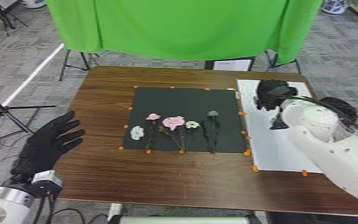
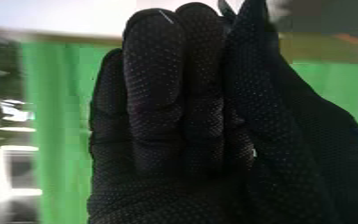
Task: Arrange flowers
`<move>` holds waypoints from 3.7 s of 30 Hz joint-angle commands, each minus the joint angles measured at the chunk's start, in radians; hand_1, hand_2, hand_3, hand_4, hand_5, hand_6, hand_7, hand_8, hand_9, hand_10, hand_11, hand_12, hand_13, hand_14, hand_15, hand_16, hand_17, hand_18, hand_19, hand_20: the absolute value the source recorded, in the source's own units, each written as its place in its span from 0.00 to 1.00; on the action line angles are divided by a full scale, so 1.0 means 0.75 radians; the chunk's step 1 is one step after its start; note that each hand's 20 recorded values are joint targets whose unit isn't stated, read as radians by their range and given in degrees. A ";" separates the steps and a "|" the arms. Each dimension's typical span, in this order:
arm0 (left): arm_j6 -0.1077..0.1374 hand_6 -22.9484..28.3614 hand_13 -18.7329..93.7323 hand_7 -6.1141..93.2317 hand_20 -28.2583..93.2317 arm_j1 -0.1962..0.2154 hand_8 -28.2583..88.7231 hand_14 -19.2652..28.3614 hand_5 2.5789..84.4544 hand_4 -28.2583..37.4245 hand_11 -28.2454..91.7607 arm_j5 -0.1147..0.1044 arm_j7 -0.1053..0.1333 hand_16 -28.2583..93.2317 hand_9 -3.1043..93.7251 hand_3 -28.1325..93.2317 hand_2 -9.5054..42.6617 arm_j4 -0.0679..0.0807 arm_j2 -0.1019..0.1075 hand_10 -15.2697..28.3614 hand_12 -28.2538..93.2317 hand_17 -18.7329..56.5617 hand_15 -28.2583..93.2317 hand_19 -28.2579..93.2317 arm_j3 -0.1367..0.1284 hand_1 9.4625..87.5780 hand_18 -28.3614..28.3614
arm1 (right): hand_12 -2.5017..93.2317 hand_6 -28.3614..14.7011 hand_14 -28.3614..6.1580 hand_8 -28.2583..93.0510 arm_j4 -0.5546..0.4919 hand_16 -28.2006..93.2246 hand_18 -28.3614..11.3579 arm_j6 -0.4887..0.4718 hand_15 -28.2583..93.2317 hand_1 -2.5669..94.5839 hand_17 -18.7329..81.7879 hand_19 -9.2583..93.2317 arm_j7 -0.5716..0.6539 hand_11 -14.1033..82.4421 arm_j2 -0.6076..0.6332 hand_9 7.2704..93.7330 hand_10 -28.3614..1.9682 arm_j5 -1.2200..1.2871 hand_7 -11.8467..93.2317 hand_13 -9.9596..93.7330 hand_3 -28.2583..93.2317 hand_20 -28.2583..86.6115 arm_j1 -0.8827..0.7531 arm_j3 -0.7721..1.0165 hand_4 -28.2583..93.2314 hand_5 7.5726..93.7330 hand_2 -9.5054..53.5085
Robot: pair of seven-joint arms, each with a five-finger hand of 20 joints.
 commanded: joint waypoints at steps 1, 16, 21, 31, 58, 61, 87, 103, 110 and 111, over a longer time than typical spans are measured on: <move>-0.018 0.54 0.33 0.26 0.33 -0.008 0.15 0.75 0.32 0.00 0.42 0.004 -0.013 0.22 0.29 0.83 0.15 0.004 -0.007 0.64 0.37 0.12 0.57 0.59 0.005 0.20 0.88 | 0.47 0.76 0.76 0.20 -0.276 0.52 0.39 -0.045 0.59 0.49 0.44 0.71 -0.108 0.29 0.055 0.97 0.79 -0.089 0.58 0.87 0.95 0.56 -0.220 0.092 0.00 0.76 0.00; -0.025 0.54 0.33 0.26 0.33 -0.011 0.15 0.75 0.33 0.00 0.42 0.001 -0.018 0.22 0.29 0.83 0.15 0.013 0.001 0.64 0.37 0.12 0.57 0.59 0.012 0.20 0.88 | 0.48 0.76 0.75 0.20 -0.353 0.52 0.38 -0.053 0.60 0.48 0.43 0.70 -0.120 0.29 0.034 0.97 0.77 -0.173 0.59 0.86 0.96 0.56 -0.337 0.076 0.00 0.75 0.00; -0.026 0.54 0.33 0.26 0.33 -0.015 0.15 0.75 0.33 0.00 0.42 0.000 -0.021 0.22 0.29 0.83 0.15 0.015 0.005 0.64 0.37 0.12 0.57 0.59 0.010 0.20 0.88 | 0.47 0.76 0.75 0.21 -0.340 0.51 0.38 -0.052 0.62 0.46 0.42 0.70 -0.119 0.32 0.021 0.95 0.77 -0.156 0.60 0.85 0.95 0.56 -0.339 0.078 0.00 0.74 0.00; -0.028 0.54 0.33 0.26 0.33 -0.010 0.15 0.74 0.32 0.00 0.42 -0.002 -0.021 0.22 0.29 0.83 0.15 0.015 0.012 0.64 0.37 0.12 0.57 0.59 0.007 0.20 0.88 | 0.30 0.74 0.70 0.21 -0.355 0.43 0.35 -0.120 0.66 0.36 0.40 0.69 -0.154 0.49 0.015 0.85 0.70 -0.125 0.58 0.81 0.91 0.57 -0.366 0.123 0.00 0.70 0.00; -0.048 0.52 0.31 0.26 0.32 -0.030 0.15 0.73 0.28 0.00 0.41 0.020 -0.002 0.22 0.24 0.82 0.14 0.005 -0.047 0.61 0.37 0.11 0.54 0.58 0.018 0.19 0.91 | 0.29 0.58 0.50 0.12 -0.480 0.42 0.18 -0.346 0.47 0.17 0.28 0.55 -0.189 0.35 -0.261 0.32 0.51 1.312 0.37 0.38 0.95 0.48 -0.731 0.972 0.00 0.30 0.00; -0.037 0.52 0.29 0.25 0.31 -0.047 0.15 0.72 0.26 0.00 0.39 0.027 0.020 0.23 0.22 0.81 0.09 0.006 -0.064 0.60 0.38 0.11 0.48 0.56 0.034 0.19 0.93 | 0.27 0.61 0.48 0.13 -0.468 0.45 0.18 -0.240 0.38 0.18 0.27 0.48 -0.220 0.27 -0.317 0.28 0.50 1.549 0.32 0.33 0.95 0.44 -0.801 1.013 0.01 0.27 0.00; -0.012 0.48 0.27 0.26 0.30 -0.132 0.15 0.70 0.18 0.00 0.34 0.035 0.112 0.27 0.19 0.77 0.03 0.021 -0.132 0.57 0.41 0.08 0.38 0.53 0.134 0.19 0.92 | 0.31 0.60 0.53 0.16 -0.537 0.60 0.18 -0.168 0.17 0.15 0.13 0.40 -0.217 0.17 -0.548 0.20 0.55 1.746 0.25 0.26 0.94 0.35 -1.051 1.213 0.03 0.20 0.01; -0.015 0.51 0.28 0.25 0.31 -0.151 0.15 0.69 0.24 0.00 0.35 0.045 0.095 0.28 0.21 0.81 0.07 0.041 -0.144 0.58 0.40 0.09 0.39 0.53 0.172 0.18 0.89 | 0.28 0.60 0.51 0.16 -0.585 0.57 0.20 -0.247 0.16 0.15 0.13 0.39 -0.199 0.13 -0.624 0.19 0.56 1.717 0.24 0.26 0.93 0.35 -1.128 1.323 0.02 0.19 0.02; -0.025 0.51 0.28 0.25 0.31 -0.218 0.15 0.69 0.24 0.00 0.35 0.050 0.102 0.27 0.21 0.81 0.07 0.074 -0.158 0.58 0.40 0.09 0.40 0.53 0.229 0.18 0.88 | 0.29 0.60 0.51 0.16 -0.602 0.58 0.20 -0.207 0.17 0.14 0.12 0.39 -0.191 0.14 -0.644 0.20 0.54 1.746 0.24 0.26 0.93 0.35 -1.123 1.306 0.02 0.19 0.02; -0.027 0.51 0.28 0.25 0.31 -0.220 0.15 0.69 0.24 0.00 0.35 0.049 0.097 0.27 0.21 0.81 0.07 0.077 -0.162 0.58 0.40 0.09 0.40 0.53 0.234 0.18 0.88 | 0.29 0.60 0.51 0.16 -0.594 0.58 0.20 -0.219 0.17 0.14 0.12 0.40 -0.175 0.14 -0.642 0.20 0.54 1.772 0.24 0.26 0.93 0.35 -1.117 1.302 0.02 0.19 0.02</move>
